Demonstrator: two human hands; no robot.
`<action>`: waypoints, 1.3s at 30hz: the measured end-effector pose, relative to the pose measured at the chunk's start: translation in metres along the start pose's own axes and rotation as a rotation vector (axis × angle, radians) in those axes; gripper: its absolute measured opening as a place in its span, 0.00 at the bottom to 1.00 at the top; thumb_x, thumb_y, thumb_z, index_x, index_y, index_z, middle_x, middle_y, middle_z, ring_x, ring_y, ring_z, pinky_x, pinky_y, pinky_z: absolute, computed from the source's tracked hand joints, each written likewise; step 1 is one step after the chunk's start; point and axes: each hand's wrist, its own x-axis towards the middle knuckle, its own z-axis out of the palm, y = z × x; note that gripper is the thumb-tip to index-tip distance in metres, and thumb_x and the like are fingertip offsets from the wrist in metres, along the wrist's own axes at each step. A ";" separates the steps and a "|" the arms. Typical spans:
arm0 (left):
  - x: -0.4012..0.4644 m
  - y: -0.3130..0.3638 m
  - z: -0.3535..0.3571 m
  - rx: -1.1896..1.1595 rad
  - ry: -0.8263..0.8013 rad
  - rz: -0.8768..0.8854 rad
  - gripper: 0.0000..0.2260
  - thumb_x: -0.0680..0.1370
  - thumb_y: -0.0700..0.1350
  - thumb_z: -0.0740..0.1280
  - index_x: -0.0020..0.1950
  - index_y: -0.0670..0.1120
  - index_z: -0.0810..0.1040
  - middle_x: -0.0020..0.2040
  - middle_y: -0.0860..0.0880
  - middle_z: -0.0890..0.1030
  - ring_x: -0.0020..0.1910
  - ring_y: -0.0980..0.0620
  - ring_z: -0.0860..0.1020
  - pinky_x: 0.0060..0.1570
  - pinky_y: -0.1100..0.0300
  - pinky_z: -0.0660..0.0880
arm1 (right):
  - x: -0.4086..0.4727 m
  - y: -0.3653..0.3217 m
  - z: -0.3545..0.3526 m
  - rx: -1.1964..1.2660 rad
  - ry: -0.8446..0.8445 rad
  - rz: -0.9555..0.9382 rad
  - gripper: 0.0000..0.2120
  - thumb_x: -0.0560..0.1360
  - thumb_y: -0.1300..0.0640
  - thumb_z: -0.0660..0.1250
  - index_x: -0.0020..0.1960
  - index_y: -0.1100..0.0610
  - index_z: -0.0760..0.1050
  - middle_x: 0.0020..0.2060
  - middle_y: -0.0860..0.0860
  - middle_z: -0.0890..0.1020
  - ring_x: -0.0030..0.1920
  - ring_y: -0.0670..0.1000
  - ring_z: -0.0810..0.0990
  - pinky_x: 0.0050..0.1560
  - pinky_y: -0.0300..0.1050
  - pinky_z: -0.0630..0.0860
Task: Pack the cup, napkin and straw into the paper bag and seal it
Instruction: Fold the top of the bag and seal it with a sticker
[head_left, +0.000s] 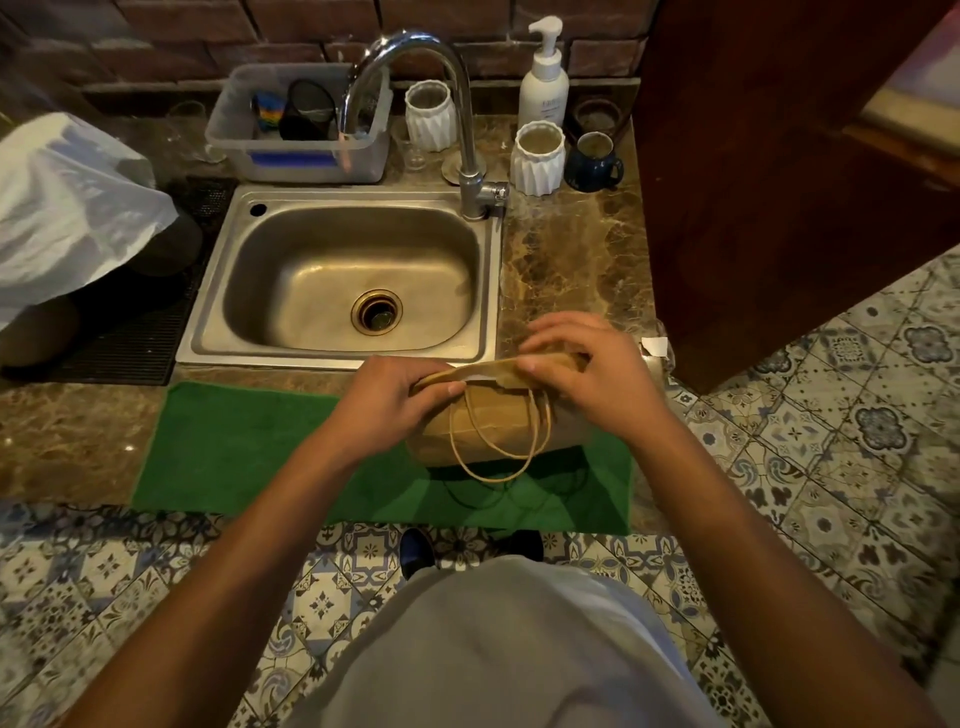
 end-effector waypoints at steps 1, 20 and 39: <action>0.000 0.001 0.001 -0.015 0.015 -0.017 0.06 0.80 0.53 0.69 0.46 0.64 0.82 0.33 0.61 0.82 0.32 0.63 0.77 0.32 0.62 0.70 | 0.000 0.004 -0.004 0.073 0.064 0.068 0.10 0.76 0.48 0.73 0.55 0.49 0.84 0.57 0.45 0.83 0.62 0.47 0.79 0.63 0.47 0.74; -0.013 0.033 0.025 -0.076 0.118 -0.302 0.10 0.82 0.47 0.67 0.39 0.53 0.77 0.34 0.51 0.78 0.32 0.53 0.74 0.33 0.58 0.69 | 0.026 0.203 -0.033 -0.231 0.250 0.907 0.14 0.80 0.48 0.68 0.61 0.55 0.81 0.54 0.57 0.85 0.52 0.58 0.84 0.50 0.54 0.81; -0.013 0.052 0.047 -0.411 0.107 -0.492 0.07 0.78 0.49 0.67 0.50 0.48 0.83 0.41 0.45 0.83 0.42 0.43 0.81 0.41 0.46 0.79 | 0.018 0.028 -0.037 0.492 0.369 0.442 0.05 0.74 0.54 0.77 0.49 0.51 0.82 0.37 0.46 0.83 0.37 0.43 0.80 0.36 0.37 0.76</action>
